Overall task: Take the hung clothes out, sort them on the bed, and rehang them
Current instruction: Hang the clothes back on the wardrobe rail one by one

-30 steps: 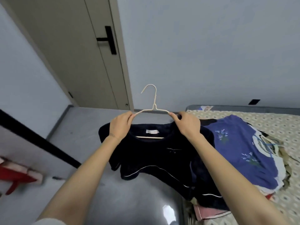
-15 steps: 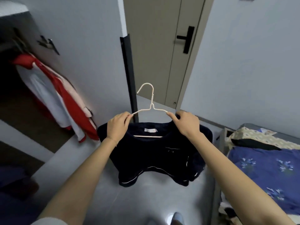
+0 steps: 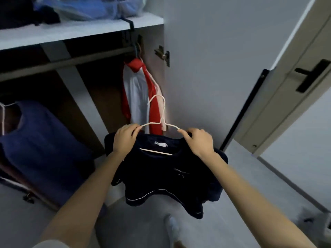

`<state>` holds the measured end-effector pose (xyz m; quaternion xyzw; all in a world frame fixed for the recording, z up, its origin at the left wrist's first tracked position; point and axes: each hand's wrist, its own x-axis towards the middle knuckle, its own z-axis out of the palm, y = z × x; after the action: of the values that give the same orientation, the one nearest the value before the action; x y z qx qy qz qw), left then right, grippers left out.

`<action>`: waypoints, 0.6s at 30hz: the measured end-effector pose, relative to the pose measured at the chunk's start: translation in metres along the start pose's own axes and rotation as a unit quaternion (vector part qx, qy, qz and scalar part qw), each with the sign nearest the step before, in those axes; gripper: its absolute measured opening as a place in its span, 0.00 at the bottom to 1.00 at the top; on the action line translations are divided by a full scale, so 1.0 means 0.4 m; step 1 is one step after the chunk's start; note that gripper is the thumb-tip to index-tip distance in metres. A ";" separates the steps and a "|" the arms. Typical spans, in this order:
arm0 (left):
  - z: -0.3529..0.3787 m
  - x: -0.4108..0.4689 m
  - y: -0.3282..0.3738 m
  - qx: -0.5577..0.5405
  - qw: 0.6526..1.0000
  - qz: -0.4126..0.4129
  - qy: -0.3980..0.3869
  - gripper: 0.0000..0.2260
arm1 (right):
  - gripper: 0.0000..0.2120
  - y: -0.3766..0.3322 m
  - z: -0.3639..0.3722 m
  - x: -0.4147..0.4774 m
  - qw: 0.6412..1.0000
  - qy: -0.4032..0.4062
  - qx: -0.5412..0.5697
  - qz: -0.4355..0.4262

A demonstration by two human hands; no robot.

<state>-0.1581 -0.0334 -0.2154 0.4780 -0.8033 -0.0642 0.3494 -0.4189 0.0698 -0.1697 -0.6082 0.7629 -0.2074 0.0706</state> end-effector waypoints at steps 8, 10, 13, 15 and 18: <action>-0.099 0.142 -0.201 0.060 0.993 -0.088 0.050 0.06 | 0.26 -0.197 0.088 0.277 0.991 -0.047 0.105 -0.074; -0.122 0.175 -0.251 0.080 0.991 -0.098 0.052 0.08 | 0.25 -0.247 0.099 0.331 0.985 -0.045 0.138 -0.091; -0.159 0.212 -0.321 0.121 0.986 -0.098 0.061 0.09 | 0.25 -0.321 0.117 0.397 0.977 -0.034 0.171 -0.124; -0.177 0.230 -0.360 0.135 0.983 -0.099 0.080 0.07 | 0.25 -0.365 0.134 0.431 0.973 -0.028 0.178 -0.146; -0.189 0.250 -0.412 0.145 0.976 -0.131 0.097 0.09 | 0.23 -0.425 0.165 0.479 0.969 -0.019 0.179 -0.169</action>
<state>-0.0218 -0.1851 -0.1808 0.6285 -0.6971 0.0546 0.3406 -0.2904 -0.1582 -0.1335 -0.7093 0.5984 -0.3380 0.1567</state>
